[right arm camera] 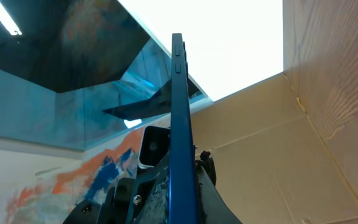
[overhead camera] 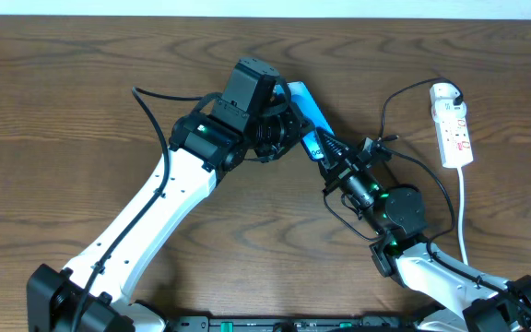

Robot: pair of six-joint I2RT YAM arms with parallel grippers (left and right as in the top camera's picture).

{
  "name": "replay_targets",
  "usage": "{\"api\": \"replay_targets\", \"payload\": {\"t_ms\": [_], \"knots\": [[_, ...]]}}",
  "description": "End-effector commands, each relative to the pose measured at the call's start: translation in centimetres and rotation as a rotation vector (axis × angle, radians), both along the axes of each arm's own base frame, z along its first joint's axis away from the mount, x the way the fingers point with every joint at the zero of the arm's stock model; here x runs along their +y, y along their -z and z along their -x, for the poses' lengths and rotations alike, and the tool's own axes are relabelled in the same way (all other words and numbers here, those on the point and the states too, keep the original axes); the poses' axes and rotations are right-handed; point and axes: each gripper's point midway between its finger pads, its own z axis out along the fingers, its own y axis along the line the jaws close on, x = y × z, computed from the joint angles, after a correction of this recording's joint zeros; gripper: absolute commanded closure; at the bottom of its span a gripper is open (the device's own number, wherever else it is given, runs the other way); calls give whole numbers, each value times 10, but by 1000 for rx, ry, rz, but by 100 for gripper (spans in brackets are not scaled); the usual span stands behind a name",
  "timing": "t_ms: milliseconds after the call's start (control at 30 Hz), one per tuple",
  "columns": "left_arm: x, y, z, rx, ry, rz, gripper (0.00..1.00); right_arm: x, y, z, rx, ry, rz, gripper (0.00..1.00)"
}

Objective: Plug charger to phone and switch on socket

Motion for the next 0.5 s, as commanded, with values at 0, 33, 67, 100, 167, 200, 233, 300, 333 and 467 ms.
{"api": "replay_targets", "payload": {"t_ms": [0, 33, 67, 100, 167, 200, 233, 300, 333, 467], "knots": [[-3, 3, 2, 28, -18, 1, 92, 12, -21, 5, -86, -43, 16, 89], [-4, 3, 1, 29, -22, 4, 92, 12, -21, 5, -87, -46, 17, 81], [-3, 2, 0, 24, -25, 5, 92, 12, -21, 5, -86, -46, 17, 76], [-2, 2, -2, 17, -33, -1, 92, 12, -21, 5, -86, -46, 17, 69], [1, 4, -6, 4, -57, -20, 92, 13, -21, 5, -86, -46, 18, 59], [5, 5, -9, -4, -77, -33, 92, 13, -20, 5, -90, -45, 24, 54], [7, 5, -11, -8, -87, -39, 92, 13, -20, 5, -90, -45, 27, 52], [15, 6, -18, -13, -114, -48, 92, 13, -15, 4, -76, -44, 39, 46], [20, 6, -22, -14, -128, -49, 92, 13, -11, 4, -71, -41, 59, 44], [52, 6, -44, -40, -185, -70, 92, 14, 16, 0, -88, -19, 250, 40]]}}
